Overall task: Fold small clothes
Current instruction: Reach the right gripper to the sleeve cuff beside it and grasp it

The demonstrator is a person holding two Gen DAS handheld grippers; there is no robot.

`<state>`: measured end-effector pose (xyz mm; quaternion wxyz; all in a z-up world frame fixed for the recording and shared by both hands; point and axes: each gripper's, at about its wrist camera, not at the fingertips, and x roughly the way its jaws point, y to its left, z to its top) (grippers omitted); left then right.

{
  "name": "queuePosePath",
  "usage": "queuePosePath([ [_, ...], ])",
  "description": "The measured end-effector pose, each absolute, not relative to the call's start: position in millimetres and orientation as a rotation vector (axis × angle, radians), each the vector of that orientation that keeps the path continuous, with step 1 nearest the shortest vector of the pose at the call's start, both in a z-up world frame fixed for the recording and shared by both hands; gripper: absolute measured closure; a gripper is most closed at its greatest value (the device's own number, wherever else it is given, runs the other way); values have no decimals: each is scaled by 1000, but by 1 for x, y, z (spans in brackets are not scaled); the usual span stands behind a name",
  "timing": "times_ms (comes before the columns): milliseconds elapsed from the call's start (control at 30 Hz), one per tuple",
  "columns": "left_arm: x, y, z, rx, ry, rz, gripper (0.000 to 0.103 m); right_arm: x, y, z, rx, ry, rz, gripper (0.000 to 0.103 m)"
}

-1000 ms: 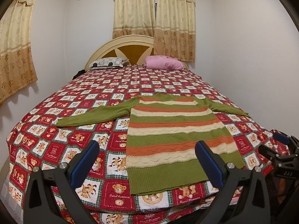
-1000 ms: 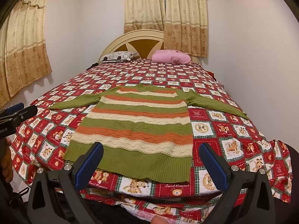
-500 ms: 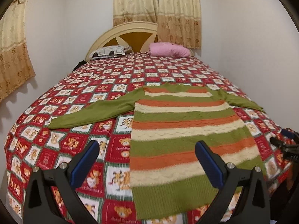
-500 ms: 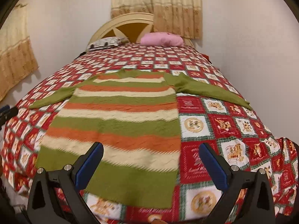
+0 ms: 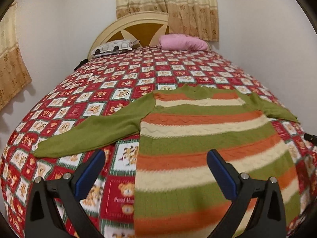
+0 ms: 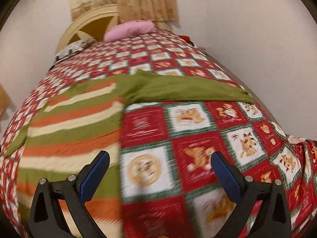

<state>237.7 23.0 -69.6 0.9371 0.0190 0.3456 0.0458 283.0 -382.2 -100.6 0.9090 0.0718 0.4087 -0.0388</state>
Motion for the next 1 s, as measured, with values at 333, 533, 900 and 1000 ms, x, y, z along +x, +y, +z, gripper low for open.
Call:
queuePosePath([
  [333,307,22,-100,71,761,150,0,343,-491,-127,360,905,-245,1],
  [533,335,23,-114,45,804,168,0,371,-558,-132,423,890,-374,1],
  [900,372,27,-132,56,843,235,0,418,-627,-155,528,901,-443,22],
  [1000,379,30,-138,58,853,249,0,429,-635,-160,541,915,-433,32],
])
